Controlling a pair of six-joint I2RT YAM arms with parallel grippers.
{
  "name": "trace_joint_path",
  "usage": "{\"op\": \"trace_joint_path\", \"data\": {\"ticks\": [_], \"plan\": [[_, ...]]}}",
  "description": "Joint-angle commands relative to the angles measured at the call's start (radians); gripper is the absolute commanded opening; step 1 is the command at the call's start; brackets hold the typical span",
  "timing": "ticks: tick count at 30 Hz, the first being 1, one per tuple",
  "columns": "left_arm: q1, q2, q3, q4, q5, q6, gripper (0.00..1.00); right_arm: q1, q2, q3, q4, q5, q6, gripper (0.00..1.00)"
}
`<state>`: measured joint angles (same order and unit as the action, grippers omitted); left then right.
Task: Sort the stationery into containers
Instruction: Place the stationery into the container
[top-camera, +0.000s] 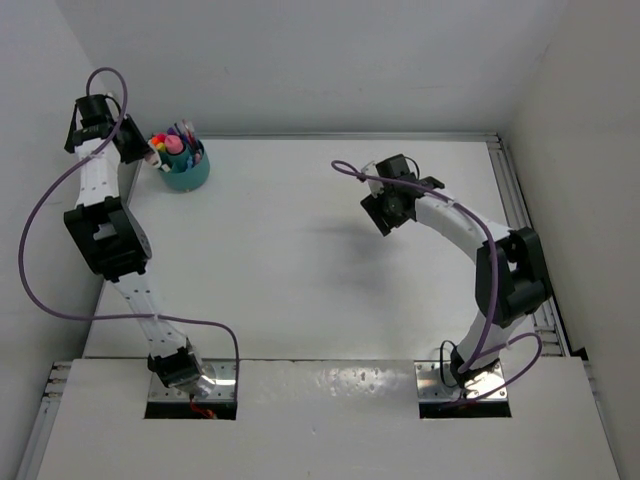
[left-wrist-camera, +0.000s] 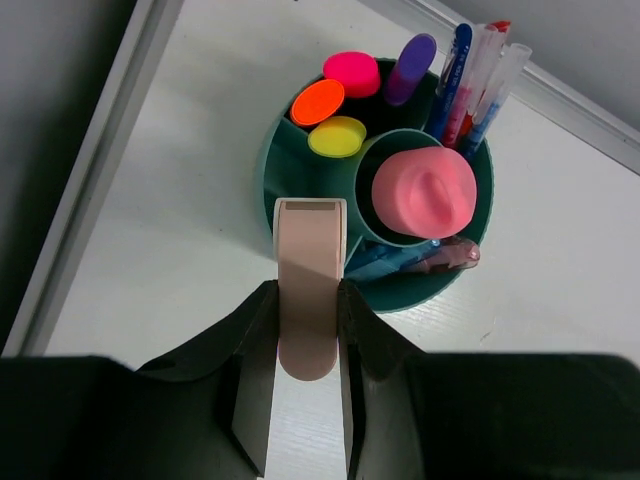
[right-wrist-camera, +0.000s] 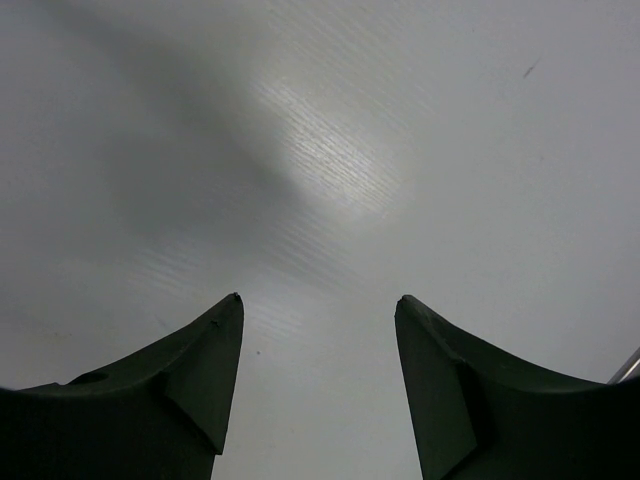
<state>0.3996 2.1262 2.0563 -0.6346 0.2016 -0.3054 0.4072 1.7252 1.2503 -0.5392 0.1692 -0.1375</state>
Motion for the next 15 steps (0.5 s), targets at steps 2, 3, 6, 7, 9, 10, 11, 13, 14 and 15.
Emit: {"op": "trace_joint_path", "data": {"ticks": [2, 3, 6, 7, 9, 10, 11, 13, 14, 15], "plan": [[-0.024, 0.02, 0.039, 0.041, 0.008, -0.02, 0.0, -0.028, -0.041, 0.0, -0.005, -0.026, 0.026, 0.61], [-0.024, 0.026, 0.039, 0.044, 0.015, -0.021, 0.0, -0.03, -0.039, 0.001, -0.005, -0.028, 0.026, 0.61], [-0.024, 0.05, 0.042, 0.052, 0.024, -0.024, 0.0, -0.036, -0.044, 0.006, -0.011, -0.031, 0.029, 0.61], [-0.027, 0.055, 0.042, 0.053, 0.024, -0.023, 0.0, -0.039, -0.045, 0.006, -0.011, -0.03, 0.027, 0.61], [-0.025, 0.066, 0.048, 0.059, 0.025, -0.032, 0.0, -0.039, -0.046, 0.003, -0.011, -0.028, 0.024, 0.61], [-0.025, 0.069, 0.05, 0.059, 0.024, -0.034, 0.0, -0.038, -0.046, 0.001, -0.011, -0.028, 0.026, 0.61], [-0.027, 0.075, 0.054, 0.067, 0.027, -0.037, 0.0, -0.039, -0.047, -0.003, -0.011, -0.03, 0.026, 0.61], [-0.03, 0.081, 0.064, 0.072, 0.03, -0.043, 0.0, -0.039, -0.049, -0.006, -0.013, -0.03, 0.026, 0.61], [-0.028, 0.089, 0.073, 0.07, 0.029, -0.041, 0.0, -0.039, -0.049, -0.006, -0.015, -0.03, 0.026, 0.61], [-0.027, 0.092, 0.077, 0.072, 0.024, -0.037, 0.0, -0.039, -0.049, -0.008, -0.013, -0.03, 0.027, 0.61]]}}
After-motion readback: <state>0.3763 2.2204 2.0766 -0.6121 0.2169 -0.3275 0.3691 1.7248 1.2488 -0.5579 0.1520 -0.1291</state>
